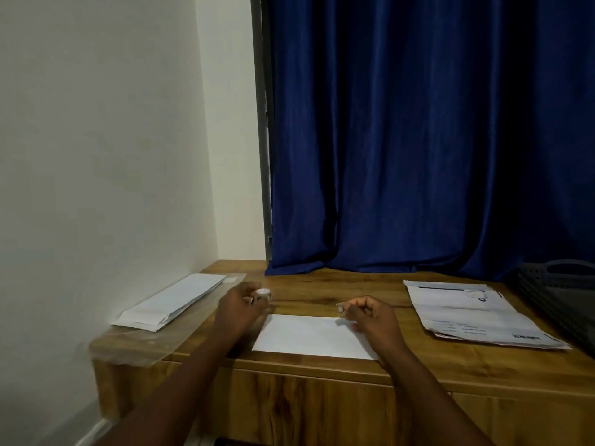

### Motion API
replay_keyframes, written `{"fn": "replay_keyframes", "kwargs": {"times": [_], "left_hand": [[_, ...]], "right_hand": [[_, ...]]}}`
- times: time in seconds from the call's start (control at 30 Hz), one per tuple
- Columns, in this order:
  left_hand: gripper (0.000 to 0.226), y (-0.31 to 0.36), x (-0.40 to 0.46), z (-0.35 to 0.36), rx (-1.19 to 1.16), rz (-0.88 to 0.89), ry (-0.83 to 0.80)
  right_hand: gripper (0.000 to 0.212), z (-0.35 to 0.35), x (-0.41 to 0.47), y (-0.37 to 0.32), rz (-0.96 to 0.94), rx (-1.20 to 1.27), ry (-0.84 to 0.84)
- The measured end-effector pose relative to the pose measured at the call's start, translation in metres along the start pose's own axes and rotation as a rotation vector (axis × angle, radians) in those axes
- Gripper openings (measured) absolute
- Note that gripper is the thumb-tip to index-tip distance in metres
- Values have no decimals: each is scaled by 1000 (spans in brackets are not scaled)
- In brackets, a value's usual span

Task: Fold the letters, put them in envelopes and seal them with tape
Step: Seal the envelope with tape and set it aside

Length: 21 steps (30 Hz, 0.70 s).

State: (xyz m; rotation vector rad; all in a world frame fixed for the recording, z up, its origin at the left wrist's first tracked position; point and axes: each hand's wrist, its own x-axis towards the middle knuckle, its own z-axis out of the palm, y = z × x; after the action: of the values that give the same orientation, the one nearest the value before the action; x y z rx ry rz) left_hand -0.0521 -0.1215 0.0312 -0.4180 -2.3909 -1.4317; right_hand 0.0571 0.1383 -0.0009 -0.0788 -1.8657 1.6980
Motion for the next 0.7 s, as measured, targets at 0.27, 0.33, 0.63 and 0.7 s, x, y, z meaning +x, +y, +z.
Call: {"fn": "replay_keyframes", "kwargs": {"times": [0.27,0.33,0.63,0.7], "left_hand": [[54,-39,0,-31,366,-42,-77],[64,-37,0,-30,383,-48,-79],[57,35,-38,34,452,425,-224],[59,53,-55,61,466,470,-377]], "right_hand": [[10,1,-3,-6,2,-20,-19],[10,1,-4,-7,1,-15,-19],[7,-3,-6,-20,40,268,200],[10,-10,-1,-28,89,318,203]]}}
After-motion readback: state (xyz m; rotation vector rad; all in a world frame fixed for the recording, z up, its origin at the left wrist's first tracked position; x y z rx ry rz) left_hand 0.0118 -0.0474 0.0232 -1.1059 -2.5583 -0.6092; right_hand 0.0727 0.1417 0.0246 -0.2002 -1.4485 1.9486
